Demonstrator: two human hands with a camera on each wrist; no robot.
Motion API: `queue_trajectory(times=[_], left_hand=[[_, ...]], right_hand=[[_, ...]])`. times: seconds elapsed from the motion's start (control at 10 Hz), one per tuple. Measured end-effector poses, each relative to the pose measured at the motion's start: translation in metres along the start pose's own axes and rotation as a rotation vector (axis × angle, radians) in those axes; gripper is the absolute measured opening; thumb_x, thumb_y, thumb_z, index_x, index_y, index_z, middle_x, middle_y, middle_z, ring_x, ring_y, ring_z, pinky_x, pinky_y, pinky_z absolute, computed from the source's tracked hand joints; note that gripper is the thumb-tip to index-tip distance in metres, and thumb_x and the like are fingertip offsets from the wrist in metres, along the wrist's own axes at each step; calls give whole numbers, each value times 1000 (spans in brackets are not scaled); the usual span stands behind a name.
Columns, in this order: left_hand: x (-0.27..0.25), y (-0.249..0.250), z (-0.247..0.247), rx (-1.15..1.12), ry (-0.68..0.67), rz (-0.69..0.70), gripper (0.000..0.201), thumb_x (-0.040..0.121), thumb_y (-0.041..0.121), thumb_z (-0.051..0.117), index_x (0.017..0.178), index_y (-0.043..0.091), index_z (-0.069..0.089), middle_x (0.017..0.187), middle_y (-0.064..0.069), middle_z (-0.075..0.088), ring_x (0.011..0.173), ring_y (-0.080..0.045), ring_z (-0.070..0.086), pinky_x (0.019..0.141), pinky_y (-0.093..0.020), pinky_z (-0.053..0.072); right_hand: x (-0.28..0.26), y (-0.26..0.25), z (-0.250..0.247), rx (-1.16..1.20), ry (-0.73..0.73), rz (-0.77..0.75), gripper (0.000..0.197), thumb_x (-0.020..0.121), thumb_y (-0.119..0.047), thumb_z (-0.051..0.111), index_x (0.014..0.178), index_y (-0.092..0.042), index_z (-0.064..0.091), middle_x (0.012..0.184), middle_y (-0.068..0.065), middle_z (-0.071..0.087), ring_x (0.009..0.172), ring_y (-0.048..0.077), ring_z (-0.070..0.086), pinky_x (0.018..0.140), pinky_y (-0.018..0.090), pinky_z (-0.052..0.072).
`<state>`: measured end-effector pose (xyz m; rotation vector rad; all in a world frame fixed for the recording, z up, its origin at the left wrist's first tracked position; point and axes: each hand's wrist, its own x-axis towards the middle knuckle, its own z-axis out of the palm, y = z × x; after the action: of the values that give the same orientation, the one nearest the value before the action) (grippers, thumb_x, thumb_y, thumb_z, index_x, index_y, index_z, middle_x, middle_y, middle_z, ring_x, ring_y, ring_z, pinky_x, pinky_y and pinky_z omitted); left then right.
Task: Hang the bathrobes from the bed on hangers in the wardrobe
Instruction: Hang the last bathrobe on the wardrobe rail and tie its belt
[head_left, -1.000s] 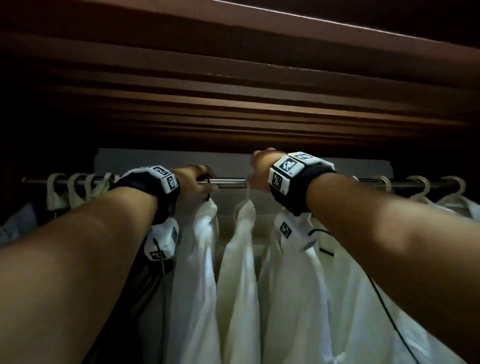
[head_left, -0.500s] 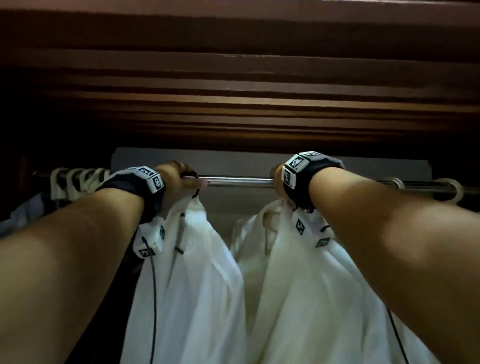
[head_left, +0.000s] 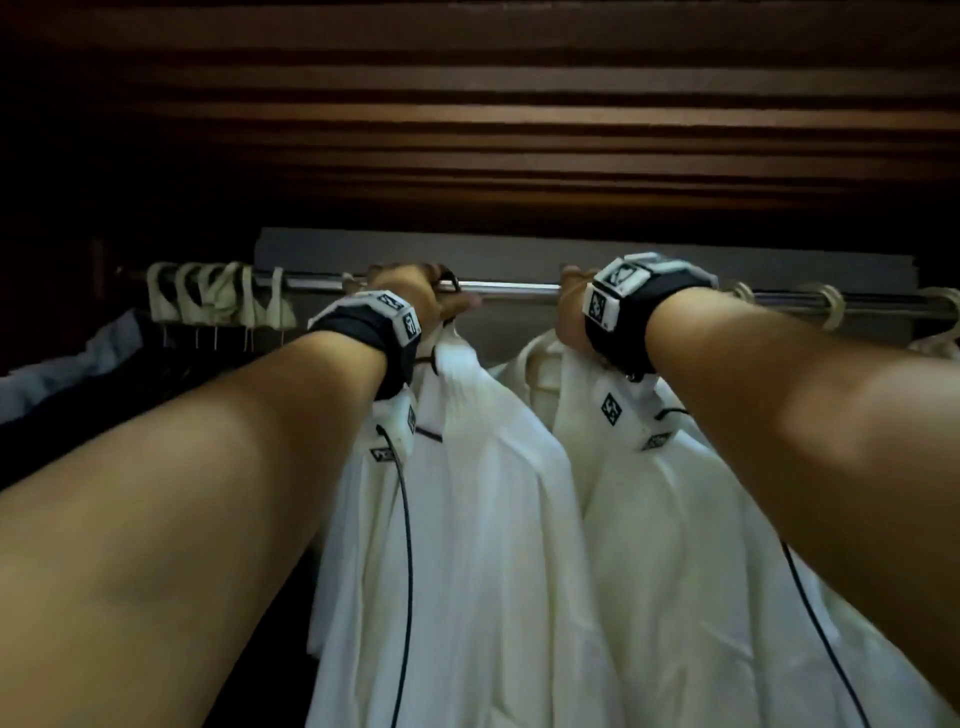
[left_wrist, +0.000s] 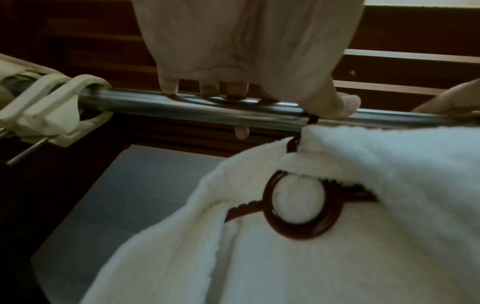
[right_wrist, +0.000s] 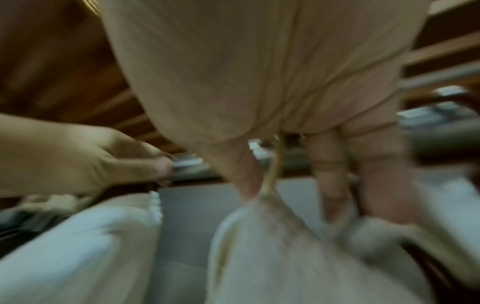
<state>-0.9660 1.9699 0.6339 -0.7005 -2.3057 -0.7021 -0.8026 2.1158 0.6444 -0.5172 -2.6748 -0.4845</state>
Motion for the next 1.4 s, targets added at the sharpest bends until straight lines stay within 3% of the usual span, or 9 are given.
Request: queue_trajectory(times=[0.3,0.5,0.6,0.8,0.9,1.1,1.2,1.3,1.4], left_hand=[[-117,-58,69,-200,247,39,82,92,41,54,155,20,6,159,-20,9,145,-40,15,118,-48,16],[-238,-165,221,-186,-374,-350,81,90,40,62,148,-1,23,150,-17,39,128,-33,45,109,-35,36],[-283,-211,250,-200,-545,-347,30,90,20,59,116,5,61,121,-20,63,109,-36,60,88,-30,45],[-321,-239,236,-394,-426,-271,24,75,26,54,61,14,39,60,-11,55,62,-32,55,61,-30,43],[-350,-221,240,-687,-528,-225,23,72,26,63,70,19,41,56,-8,58,52,-23,58,57,-33,49],[-387,-196,279,-869,-895,-191,91,67,39,86,136,28,28,127,14,46,115,-3,49,92,-16,42],[-387,-190,288,-835,-813,-273,75,77,33,80,138,22,37,125,9,54,110,-11,54,85,-16,41],[-379,-218,291,-637,-418,-399,43,83,26,75,119,10,59,109,-12,67,98,-27,62,78,-24,41],[-377,-251,292,-583,-206,-650,47,84,21,73,121,4,48,115,-23,60,98,-39,61,83,-39,47]], right_hand=[[-131,-97,104,-70,103,-365,93,80,-59,63,152,-25,15,161,5,-2,148,30,-7,112,63,-7],[-172,-130,247,-70,-165,-213,95,81,-47,65,153,-22,10,157,3,-29,141,30,-33,101,58,-31],[-202,-153,306,96,-181,-121,96,82,-51,61,155,-27,3,154,0,-37,140,24,-35,107,52,-29],[-248,-199,367,650,135,144,81,74,-26,76,143,-22,35,148,5,20,139,30,26,112,51,33],[-249,-209,379,860,204,175,67,79,-18,70,138,-12,40,139,2,33,132,23,36,105,49,40],[-245,-210,379,916,235,174,51,82,-12,59,132,-16,50,123,1,50,114,16,50,100,37,45],[-244,-202,376,922,198,258,52,80,-4,62,129,-22,53,113,-5,53,101,8,52,94,25,44],[-244,-189,381,808,198,413,43,78,-7,63,118,-20,55,119,-2,52,112,15,51,101,28,42],[-252,-187,395,682,69,587,45,80,-26,69,120,-13,54,123,8,52,114,26,51,99,31,40]])
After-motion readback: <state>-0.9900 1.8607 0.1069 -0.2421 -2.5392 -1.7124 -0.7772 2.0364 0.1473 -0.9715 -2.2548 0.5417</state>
